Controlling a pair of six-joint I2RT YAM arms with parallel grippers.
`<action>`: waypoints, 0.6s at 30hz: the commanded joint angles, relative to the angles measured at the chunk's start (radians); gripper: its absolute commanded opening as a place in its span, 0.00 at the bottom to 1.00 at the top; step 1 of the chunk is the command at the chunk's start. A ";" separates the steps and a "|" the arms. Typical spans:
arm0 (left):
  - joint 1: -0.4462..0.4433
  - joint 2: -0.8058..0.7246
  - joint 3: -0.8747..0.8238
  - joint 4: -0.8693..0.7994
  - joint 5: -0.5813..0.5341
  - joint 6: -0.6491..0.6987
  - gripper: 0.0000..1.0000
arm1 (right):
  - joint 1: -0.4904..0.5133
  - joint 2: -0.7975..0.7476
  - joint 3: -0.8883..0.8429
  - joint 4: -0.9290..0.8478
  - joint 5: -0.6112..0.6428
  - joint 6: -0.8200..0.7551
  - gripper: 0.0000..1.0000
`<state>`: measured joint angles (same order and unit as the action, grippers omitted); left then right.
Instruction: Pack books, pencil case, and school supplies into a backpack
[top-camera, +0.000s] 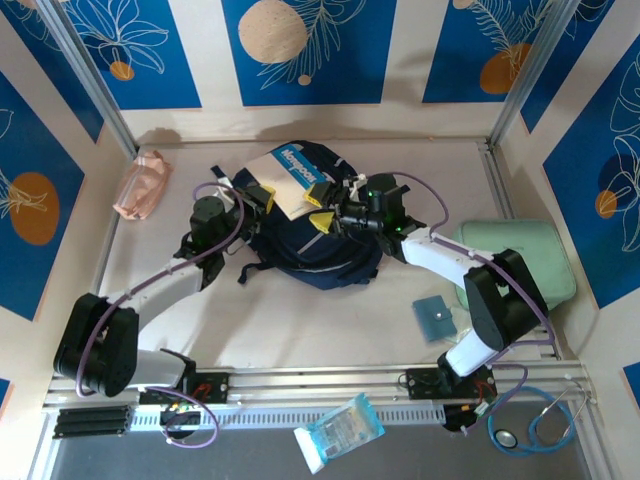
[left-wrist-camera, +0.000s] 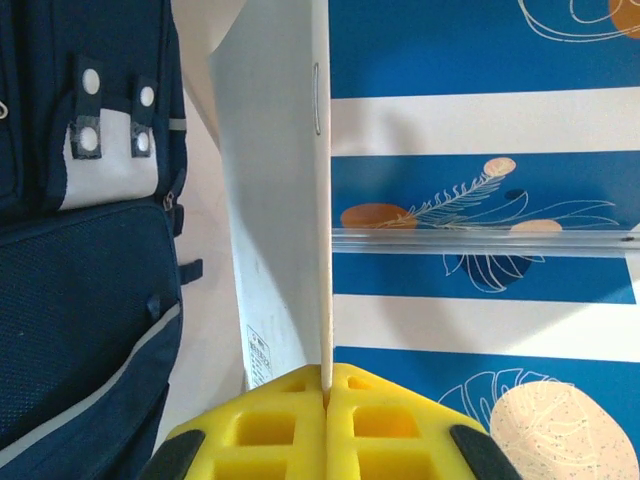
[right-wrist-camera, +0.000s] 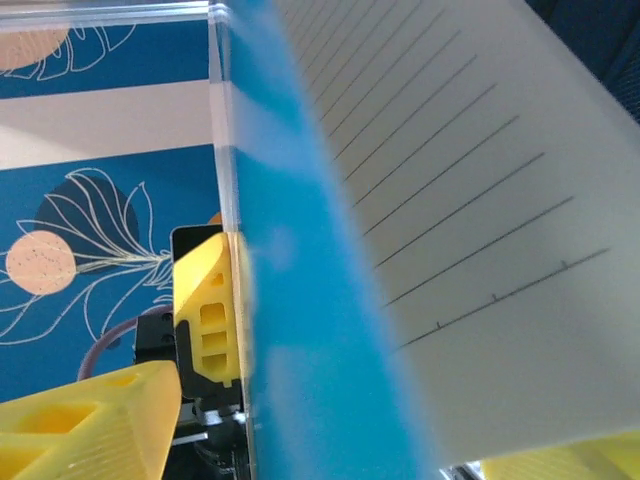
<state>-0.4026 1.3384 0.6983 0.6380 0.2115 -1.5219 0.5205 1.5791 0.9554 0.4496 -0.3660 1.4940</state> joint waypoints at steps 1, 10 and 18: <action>-0.008 0.004 0.028 0.056 -0.020 -0.005 0.00 | 0.006 0.017 0.038 0.019 0.029 0.012 0.61; -0.012 -0.018 -0.001 0.008 -0.024 0.011 0.00 | -0.001 0.029 0.080 -0.014 0.069 -0.029 0.34; -0.012 -0.020 0.018 -0.076 0.000 0.053 0.09 | 0.015 0.035 0.080 -0.025 0.087 -0.054 0.09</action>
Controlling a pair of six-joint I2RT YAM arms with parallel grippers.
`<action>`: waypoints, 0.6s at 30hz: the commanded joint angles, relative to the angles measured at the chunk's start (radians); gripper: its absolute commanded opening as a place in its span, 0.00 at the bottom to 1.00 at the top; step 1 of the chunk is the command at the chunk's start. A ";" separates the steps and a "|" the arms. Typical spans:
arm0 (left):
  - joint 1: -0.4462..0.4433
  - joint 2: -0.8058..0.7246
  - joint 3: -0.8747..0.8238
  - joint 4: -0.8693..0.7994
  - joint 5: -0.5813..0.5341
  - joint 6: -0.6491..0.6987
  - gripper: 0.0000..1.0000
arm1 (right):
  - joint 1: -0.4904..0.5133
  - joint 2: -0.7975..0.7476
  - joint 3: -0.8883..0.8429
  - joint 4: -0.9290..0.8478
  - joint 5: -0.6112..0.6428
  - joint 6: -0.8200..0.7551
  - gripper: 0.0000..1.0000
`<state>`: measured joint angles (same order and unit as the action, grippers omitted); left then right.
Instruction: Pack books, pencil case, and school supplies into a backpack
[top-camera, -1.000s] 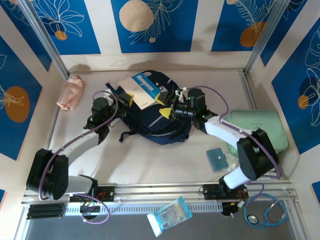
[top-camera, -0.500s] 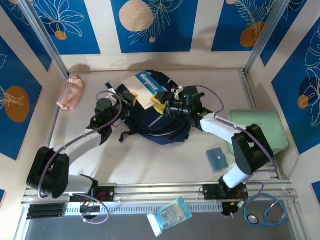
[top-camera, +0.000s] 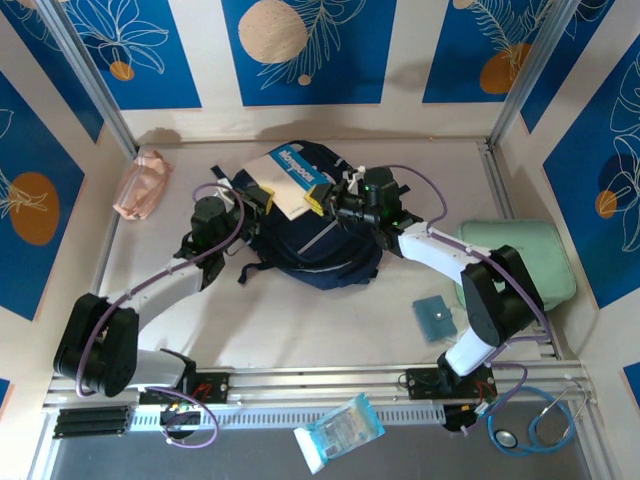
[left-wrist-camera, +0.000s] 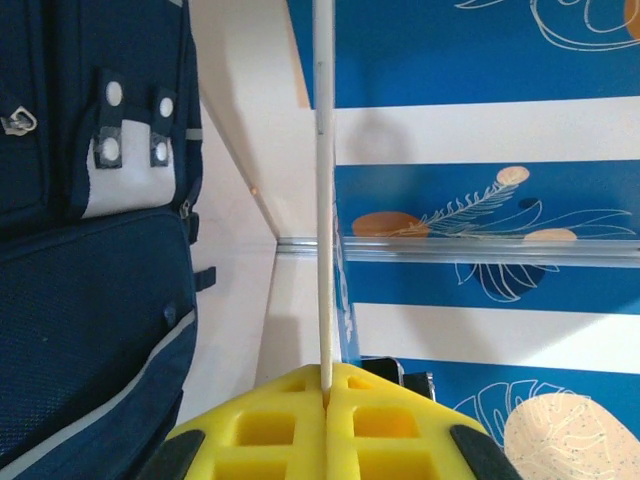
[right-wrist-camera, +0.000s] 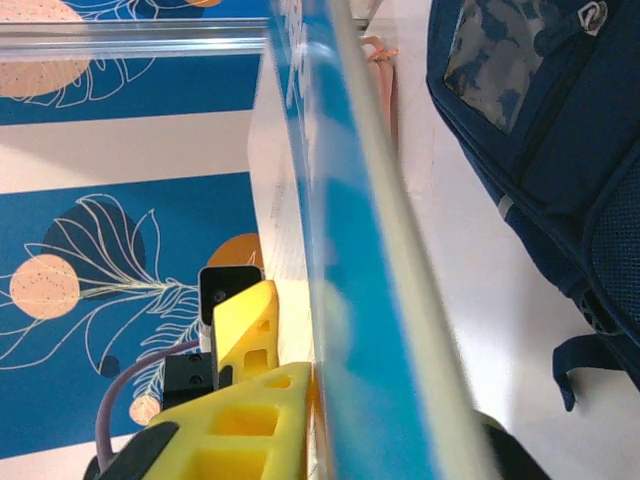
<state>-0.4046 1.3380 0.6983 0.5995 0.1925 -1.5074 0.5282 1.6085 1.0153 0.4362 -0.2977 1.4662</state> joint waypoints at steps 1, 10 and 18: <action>-0.010 -0.022 0.020 -0.052 0.019 0.047 0.17 | 0.007 0.002 0.020 -0.024 0.025 -0.032 0.05; -0.060 -0.038 0.199 -0.574 -0.004 0.569 0.91 | -0.050 -0.108 0.048 -0.311 0.067 -0.287 0.00; -0.223 0.167 0.494 -0.972 -0.148 0.933 1.00 | -0.183 -0.270 0.048 -0.622 0.234 -0.498 0.00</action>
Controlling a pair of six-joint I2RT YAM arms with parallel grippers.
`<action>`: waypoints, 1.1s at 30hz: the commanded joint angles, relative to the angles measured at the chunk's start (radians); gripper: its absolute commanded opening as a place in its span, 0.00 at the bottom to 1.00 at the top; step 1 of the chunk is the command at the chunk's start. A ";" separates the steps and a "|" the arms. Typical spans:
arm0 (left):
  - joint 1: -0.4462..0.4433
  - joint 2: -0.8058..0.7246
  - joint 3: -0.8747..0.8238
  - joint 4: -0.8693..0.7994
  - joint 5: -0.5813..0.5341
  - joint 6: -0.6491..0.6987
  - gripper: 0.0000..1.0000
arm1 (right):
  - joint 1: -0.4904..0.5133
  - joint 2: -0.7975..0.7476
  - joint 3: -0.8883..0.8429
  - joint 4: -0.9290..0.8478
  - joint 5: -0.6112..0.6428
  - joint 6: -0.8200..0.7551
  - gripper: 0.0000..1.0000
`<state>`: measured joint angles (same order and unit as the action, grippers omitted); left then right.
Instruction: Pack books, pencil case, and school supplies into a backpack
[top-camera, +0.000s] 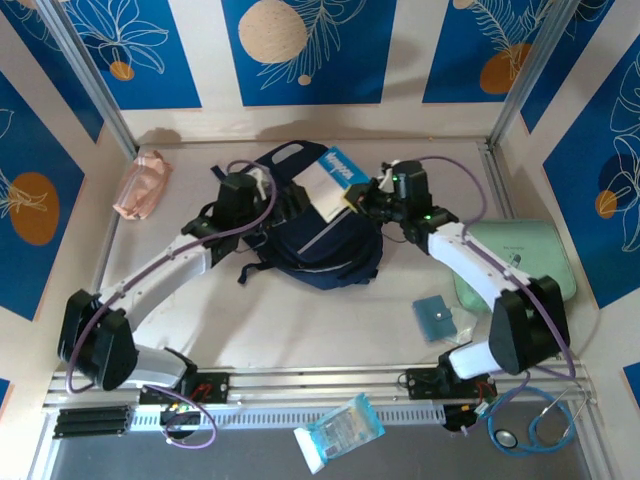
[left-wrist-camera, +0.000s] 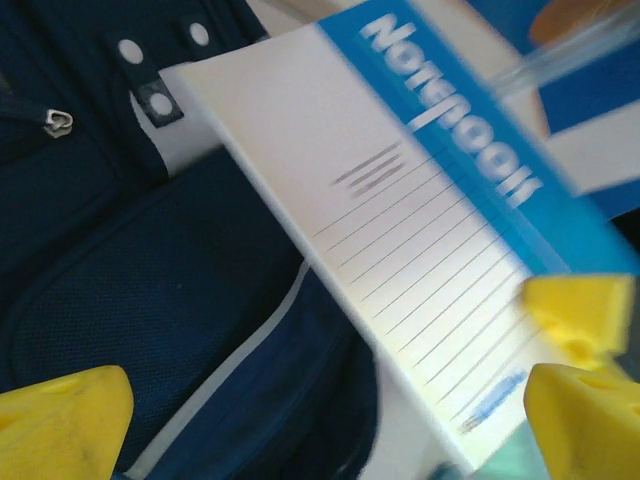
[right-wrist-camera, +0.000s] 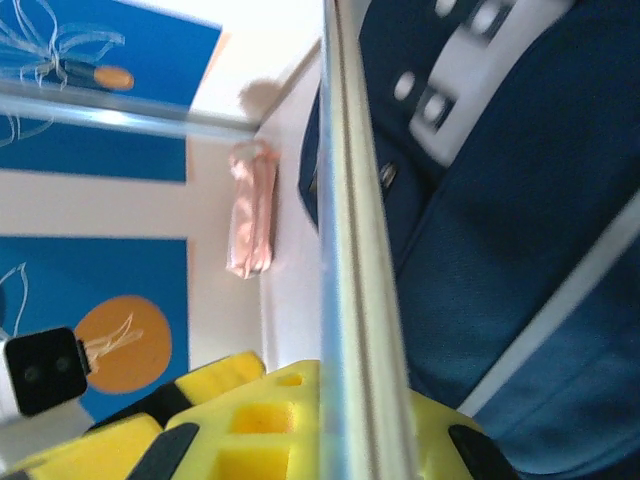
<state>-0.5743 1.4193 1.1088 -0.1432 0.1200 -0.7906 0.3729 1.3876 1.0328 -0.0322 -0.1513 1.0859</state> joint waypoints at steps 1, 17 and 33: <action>-0.073 0.134 0.134 -0.278 -0.091 0.252 1.00 | -0.046 -0.065 0.032 -0.186 0.104 -0.128 0.00; -0.309 0.693 0.762 -0.749 -0.396 0.608 0.78 | -0.328 -0.316 -0.088 -0.413 0.200 -0.172 0.00; -0.346 0.879 0.935 -0.859 -0.565 0.586 0.43 | -0.365 -0.335 -0.125 -0.412 0.173 -0.149 0.00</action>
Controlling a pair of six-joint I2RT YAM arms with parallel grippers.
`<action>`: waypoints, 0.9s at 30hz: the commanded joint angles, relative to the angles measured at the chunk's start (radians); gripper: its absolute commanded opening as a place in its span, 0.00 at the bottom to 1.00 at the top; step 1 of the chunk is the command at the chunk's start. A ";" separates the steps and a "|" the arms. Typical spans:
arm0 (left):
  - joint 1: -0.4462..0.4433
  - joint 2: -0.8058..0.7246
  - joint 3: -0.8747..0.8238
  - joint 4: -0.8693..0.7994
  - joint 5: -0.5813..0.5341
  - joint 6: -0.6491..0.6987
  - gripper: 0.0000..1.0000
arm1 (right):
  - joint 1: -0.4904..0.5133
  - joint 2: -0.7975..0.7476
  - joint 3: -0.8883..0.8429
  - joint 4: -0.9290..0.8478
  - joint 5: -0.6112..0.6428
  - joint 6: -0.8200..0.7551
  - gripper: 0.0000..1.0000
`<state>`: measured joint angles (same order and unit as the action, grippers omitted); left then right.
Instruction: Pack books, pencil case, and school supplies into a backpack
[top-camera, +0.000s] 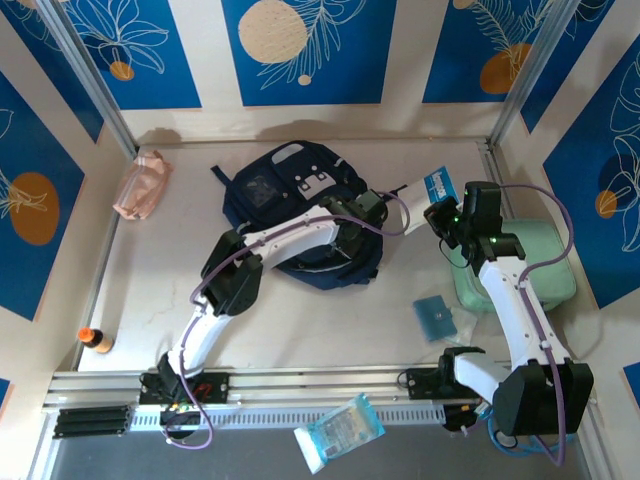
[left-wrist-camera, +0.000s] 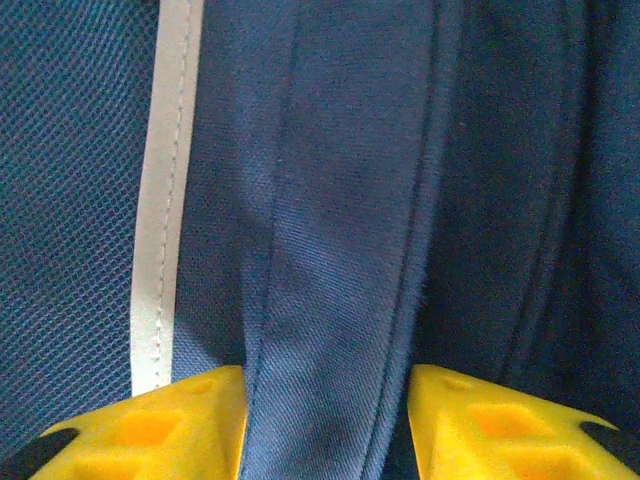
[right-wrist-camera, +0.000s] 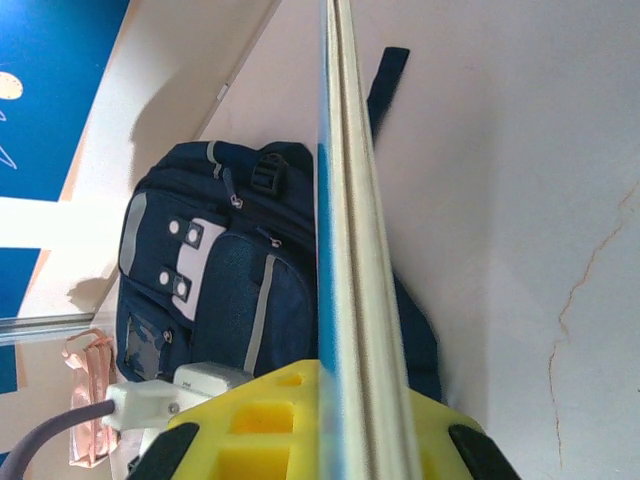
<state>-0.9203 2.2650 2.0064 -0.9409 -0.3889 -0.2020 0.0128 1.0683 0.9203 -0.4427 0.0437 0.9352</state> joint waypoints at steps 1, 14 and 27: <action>0.000 0.039 0.041 -0.066 -0.066 -0.004 0.42 | -0.007 -0.017 -0.012 0.000 -0.024 0.001 0.00; 0.007 -0.047 0.070 -0.093 -0.111 -0.017 0.02 | -0.007 -0.030 0.005 -0.034 0.016 -0.015 0.00; 0.067 -0.384 -0.116 0.123 -0.237 -0.033 0.00 | -0.029 -0.131 -0.025 -0.027 -0.065 0.033 0.00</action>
<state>-0.8593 1.9404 1.9060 -0.9016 -0.5217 -0.2188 -0.0292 0.9329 0.9169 -0.4854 0.0536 0.9539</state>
